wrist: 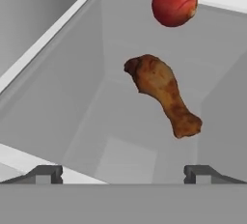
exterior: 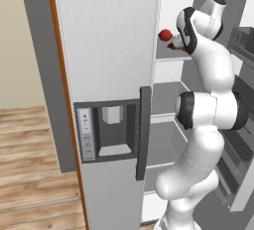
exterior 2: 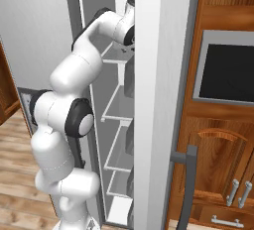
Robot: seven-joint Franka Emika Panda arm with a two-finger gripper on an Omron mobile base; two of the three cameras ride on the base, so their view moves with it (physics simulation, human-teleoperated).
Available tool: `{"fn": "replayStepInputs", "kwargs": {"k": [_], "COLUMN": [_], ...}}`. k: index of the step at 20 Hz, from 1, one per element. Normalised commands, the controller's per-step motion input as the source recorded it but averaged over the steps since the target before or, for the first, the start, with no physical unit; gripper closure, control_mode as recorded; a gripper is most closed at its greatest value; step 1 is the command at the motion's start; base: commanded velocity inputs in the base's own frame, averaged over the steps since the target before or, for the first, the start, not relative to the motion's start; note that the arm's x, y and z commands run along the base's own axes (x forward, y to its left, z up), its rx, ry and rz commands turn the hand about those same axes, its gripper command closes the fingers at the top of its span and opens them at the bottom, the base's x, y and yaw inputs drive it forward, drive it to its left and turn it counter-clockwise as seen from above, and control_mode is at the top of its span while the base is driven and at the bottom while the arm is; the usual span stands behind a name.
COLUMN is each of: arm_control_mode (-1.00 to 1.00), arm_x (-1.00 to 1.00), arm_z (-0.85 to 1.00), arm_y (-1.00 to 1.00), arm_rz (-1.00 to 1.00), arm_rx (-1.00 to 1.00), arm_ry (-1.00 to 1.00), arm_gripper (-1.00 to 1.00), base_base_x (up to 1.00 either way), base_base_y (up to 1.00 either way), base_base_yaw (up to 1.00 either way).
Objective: Take the chicken drumstick from the fridge and place it on the digital scale on the counter by the fridge. Wait a few seconds for a reading, then move it to the plate on the dining counter.
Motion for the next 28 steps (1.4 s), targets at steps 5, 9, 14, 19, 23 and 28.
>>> {"fn": "replayStepInputs", "kwargs": {"k": [5,9,14,19,23,28], "arm_control_mode": [-1.00,-1.00,-1.00,-1.00,-1.00,-1.00], "arm_x": [0.05,0.14,0.29,0.29,0.28,0.17], "arm_z": [-0.17,-0.10,-0.07,0.00,0.00,0.00], "arm_y": [0.00,0.00,0.00,0.00,0.00,0.00], "arm_rz": [0.00,0.00,0.00,0.00,0.00,0.00], "arm_rx": [0.00,0.00,0.00,0.00,0.00,0.00], "arm_ry": [-0.04,0.00,0.00,0.00,0.00,0.02], "arm_gripper": [-1.00,-1.00,-1.00,-1.00,-1.00,-1.00], "base_base_x": [0.00,0.00,0.00,0.00,0.00,0.00], "base_base_y": [0.00,0.00,0.00,0.00,0.00,0.00], "base_base_yaw": [0.00,0.00,0.00,0.00,0.00,0.00]}}
